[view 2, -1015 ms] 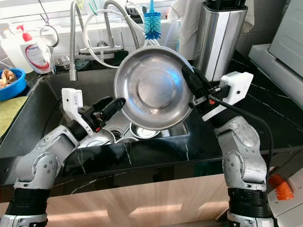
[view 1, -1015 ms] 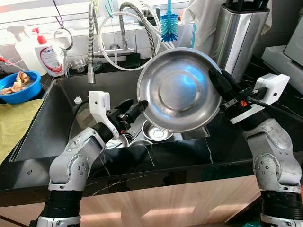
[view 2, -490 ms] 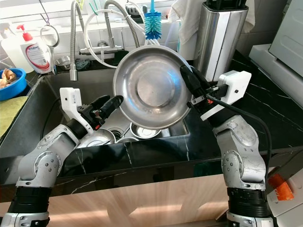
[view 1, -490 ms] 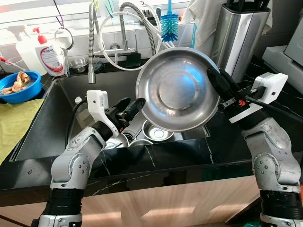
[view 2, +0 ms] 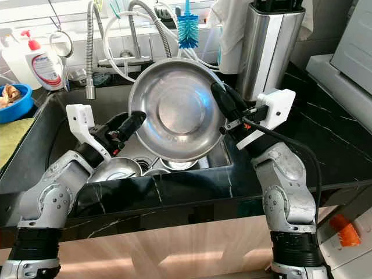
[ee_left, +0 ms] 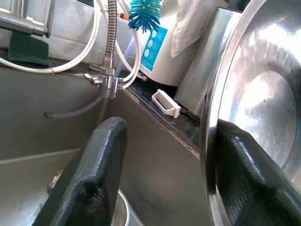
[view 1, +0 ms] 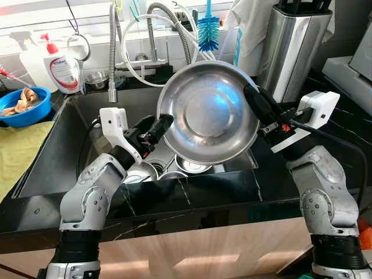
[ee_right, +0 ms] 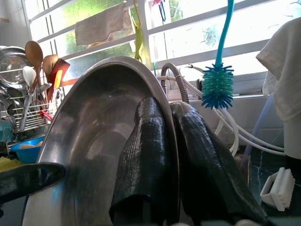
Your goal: Kitchen organization
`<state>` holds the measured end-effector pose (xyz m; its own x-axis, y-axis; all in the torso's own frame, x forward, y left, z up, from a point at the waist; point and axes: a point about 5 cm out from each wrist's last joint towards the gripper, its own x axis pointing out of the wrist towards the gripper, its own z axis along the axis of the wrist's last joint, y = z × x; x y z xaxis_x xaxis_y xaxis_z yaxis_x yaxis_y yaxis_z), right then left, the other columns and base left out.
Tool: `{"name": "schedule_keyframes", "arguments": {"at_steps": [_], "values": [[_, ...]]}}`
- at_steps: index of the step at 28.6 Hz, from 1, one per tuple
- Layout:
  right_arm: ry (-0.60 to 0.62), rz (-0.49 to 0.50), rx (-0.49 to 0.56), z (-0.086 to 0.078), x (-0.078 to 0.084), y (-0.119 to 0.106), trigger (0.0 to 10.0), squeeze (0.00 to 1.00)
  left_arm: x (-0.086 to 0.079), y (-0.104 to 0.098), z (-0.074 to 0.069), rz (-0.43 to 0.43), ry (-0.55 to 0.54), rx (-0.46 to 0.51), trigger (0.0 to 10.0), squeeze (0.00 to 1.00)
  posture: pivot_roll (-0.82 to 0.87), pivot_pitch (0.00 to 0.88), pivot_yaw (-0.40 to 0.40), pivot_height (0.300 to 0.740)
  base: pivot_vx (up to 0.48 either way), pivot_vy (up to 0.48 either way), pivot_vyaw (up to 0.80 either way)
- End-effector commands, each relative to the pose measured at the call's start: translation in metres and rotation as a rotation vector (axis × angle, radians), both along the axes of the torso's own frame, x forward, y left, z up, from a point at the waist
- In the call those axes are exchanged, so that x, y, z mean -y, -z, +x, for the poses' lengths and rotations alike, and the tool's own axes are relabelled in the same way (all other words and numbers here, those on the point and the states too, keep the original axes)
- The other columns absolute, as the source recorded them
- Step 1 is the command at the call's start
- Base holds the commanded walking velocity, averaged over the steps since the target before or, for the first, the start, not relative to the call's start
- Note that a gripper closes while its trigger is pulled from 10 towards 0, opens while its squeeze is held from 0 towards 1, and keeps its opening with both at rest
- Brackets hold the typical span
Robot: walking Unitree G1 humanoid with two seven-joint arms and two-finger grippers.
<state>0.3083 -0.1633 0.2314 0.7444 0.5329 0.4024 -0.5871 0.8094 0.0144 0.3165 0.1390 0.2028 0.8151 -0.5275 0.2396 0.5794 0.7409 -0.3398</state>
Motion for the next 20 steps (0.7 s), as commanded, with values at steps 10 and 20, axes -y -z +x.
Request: {"name": "schedule_keyframes", "arguments": {"at_steps": [10, 20], "values": [[0.008, -0.002, 0.022, 0.0020, -0.0002, -0.0077, 10.0, 0.00, -0.0055, -0.0027, 0.0030, -0.003, -0.022, 0.008, 0.0, 0.00, -0.06, 0.000, 0.043, 0.740, 0.000, 0.000, 0.00], [0.018, -0.004, 0.016, 0.0024, 0.0008, -0.0062, 10.0, 0.00, -0.0081, -0.0036, 0.0042, 0.011, -0.028, 0.020, 0.0, 0.00, -0.06, 0.000, 0.044, 0.740, 0.000, 0.000, 0.00]]}}
